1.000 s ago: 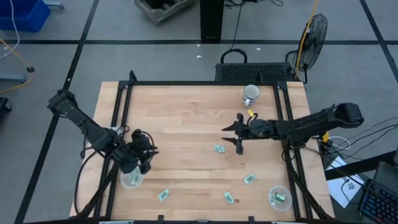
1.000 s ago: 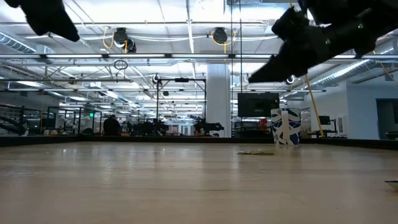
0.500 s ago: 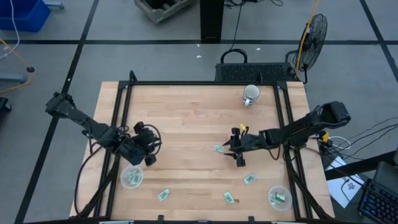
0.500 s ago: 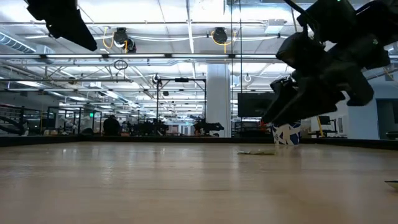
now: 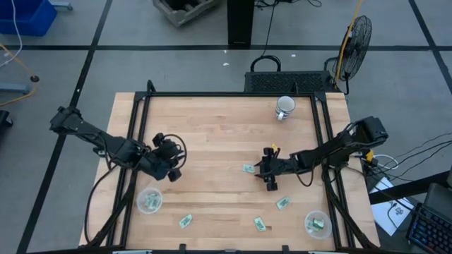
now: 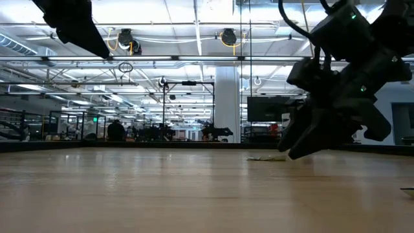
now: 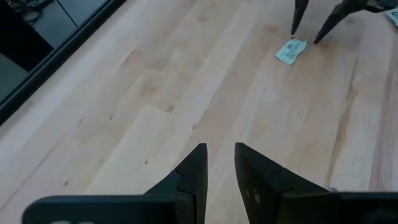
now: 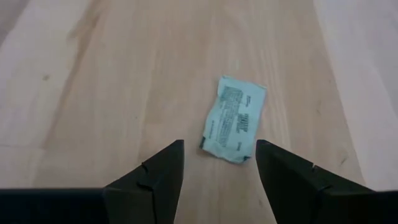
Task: Pick and place Stevia / Truvia into bins
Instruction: Put the stevia packet into the bottom transparent container
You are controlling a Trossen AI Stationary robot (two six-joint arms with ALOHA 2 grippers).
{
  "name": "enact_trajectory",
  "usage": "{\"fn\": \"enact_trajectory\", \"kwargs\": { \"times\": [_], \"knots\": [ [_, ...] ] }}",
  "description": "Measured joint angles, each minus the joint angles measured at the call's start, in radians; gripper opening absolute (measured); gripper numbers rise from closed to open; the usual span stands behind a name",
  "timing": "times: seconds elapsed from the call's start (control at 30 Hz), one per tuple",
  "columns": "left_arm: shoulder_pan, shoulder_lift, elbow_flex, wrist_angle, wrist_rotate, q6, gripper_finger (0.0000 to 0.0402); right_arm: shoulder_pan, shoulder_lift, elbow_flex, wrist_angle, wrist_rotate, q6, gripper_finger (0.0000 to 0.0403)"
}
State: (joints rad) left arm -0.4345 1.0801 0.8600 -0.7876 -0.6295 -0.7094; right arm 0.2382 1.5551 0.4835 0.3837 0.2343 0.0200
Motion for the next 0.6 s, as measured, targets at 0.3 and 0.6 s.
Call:
{"fn": "enact_trajectory", "kwargs": {
  "times": [0.3,0.6],
  "knots": [
    [0.029,0.000,0.000,0.000,0.000,0.001,0.0088,-0.001,0.000,0.000,0.017,0.000,-0.005,0.0185],
    [0.032,0.000,0.000,0.000,0.001,0.006,0.0088,-0.001,0.016,0.000,0.027,0.000,-0.005,0.0167]
  ]
}}
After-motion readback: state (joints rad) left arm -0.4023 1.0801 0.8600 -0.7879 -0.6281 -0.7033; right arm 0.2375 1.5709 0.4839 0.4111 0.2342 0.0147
